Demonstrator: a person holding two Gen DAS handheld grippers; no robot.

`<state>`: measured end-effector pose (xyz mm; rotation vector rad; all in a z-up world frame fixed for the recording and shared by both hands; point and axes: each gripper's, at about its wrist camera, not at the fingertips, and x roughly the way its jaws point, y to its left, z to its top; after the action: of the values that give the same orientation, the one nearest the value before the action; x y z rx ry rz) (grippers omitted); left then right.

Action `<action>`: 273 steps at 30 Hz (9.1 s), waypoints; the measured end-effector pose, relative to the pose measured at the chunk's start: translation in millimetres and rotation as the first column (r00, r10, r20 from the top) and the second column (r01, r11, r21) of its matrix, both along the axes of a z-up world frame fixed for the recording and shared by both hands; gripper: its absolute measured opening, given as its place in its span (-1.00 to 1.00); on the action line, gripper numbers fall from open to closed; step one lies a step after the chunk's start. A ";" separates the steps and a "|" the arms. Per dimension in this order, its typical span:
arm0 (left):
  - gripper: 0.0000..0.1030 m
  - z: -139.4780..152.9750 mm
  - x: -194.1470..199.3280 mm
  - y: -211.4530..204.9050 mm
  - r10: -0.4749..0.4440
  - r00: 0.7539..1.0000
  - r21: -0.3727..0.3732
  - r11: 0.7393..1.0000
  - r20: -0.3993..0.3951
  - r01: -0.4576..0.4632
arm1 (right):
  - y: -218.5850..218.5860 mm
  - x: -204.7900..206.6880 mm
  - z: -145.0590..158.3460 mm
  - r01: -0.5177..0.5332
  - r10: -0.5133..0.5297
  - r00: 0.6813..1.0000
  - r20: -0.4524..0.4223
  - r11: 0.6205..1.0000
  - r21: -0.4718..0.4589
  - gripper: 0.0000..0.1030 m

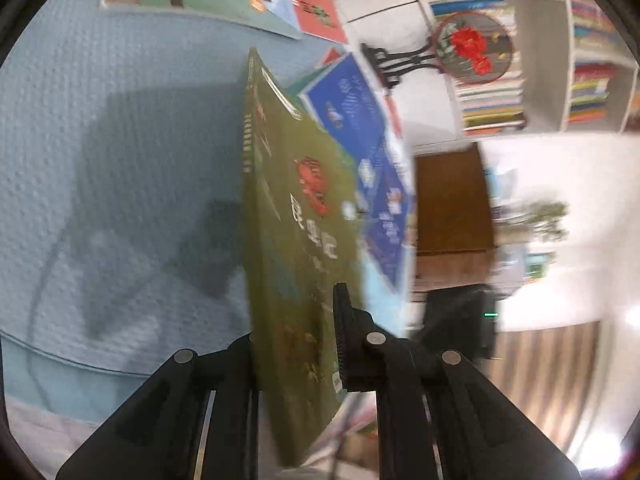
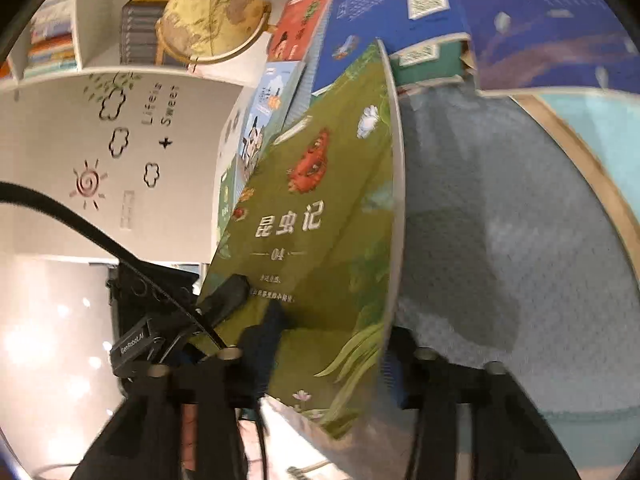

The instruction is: Organize books

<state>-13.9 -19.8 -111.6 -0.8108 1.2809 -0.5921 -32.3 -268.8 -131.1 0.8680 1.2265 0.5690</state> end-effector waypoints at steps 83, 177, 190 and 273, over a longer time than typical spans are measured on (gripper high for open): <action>-0.29 -12.2 163.0 382.8 -0.013 1.000 0.426 0.905 0.023 0.002 | 467.6 188.4 30.2 -0.119 0.291 0.933 0.212 0.806 -0.580 -0.42; 0.44 156.6 -149.8 -176.1 -0.062 0.889 0.692 0.653 0.453 -0.307 | -185.0 -65.3 96.0 0.015 0.081 0.990 0.119 0.766 -0.643 0.05; 0.41 59.7 48.3 -256.2 -0.159 0.945 0.765 0.632 0.284 -0.123 | -213.3 30.3 47.3 -0.001 0.116 0.984 0.132 0.754 -0.657 0.05; -0.80 3.4 2.0 -178.4 0.165 0.972 0.175 0.965 0.167 -0.194 | -139.9 22.6 21.2 -0.210 0.342 0.931 0.129 0.790 -0.576 0.10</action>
<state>-11.9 -198.3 -108.2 -0.7009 1.0927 -0.3711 -9.7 -408.7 -109.9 0.1176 1.2224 0.4886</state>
